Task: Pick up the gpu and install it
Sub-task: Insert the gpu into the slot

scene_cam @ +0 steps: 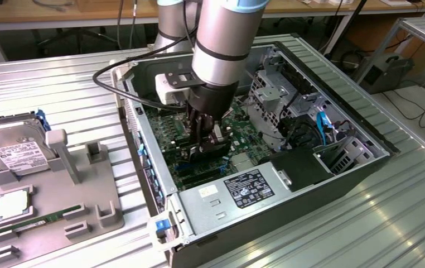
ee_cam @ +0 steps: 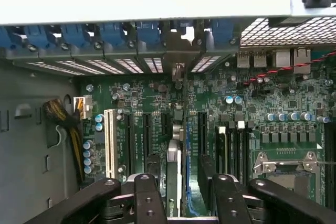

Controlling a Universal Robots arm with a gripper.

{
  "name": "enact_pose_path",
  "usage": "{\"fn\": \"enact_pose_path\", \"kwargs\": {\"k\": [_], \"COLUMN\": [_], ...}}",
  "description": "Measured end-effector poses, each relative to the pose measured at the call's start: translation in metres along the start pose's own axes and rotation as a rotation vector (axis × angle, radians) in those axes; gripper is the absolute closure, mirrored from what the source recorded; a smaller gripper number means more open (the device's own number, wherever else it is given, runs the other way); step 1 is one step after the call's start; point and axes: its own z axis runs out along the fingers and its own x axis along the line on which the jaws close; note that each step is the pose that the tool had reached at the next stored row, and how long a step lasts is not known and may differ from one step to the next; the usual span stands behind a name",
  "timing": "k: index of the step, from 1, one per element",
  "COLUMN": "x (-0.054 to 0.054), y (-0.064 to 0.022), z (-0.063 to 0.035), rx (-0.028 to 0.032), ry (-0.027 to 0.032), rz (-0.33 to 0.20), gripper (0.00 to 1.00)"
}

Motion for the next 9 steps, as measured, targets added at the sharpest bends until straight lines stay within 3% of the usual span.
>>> {"fn": "enact_pose_path", "kwargs": {"k": [3, 4, 6, 7, 9], "x": [0.0, 0.0, 0.0, 0.0, 0.0], "y": [0.0004, 0.0003, 0.0002, 0.0002, 0.0001], "z": [0.0084, 0.0102, 0.0128, 0.0129, 0.0131], "rx": [0.001, 0.0016, 0.0038, 0.0049, 0.0062], "ry": [-0.0001, -0.0001, 0.0001, 0.0003, -0.0003], "rz": [0.0, 0.0, 0.0, 0.0, 0.0], "gripper": [0.58, 0.66, 0.66, 0.73, 0.74]}}
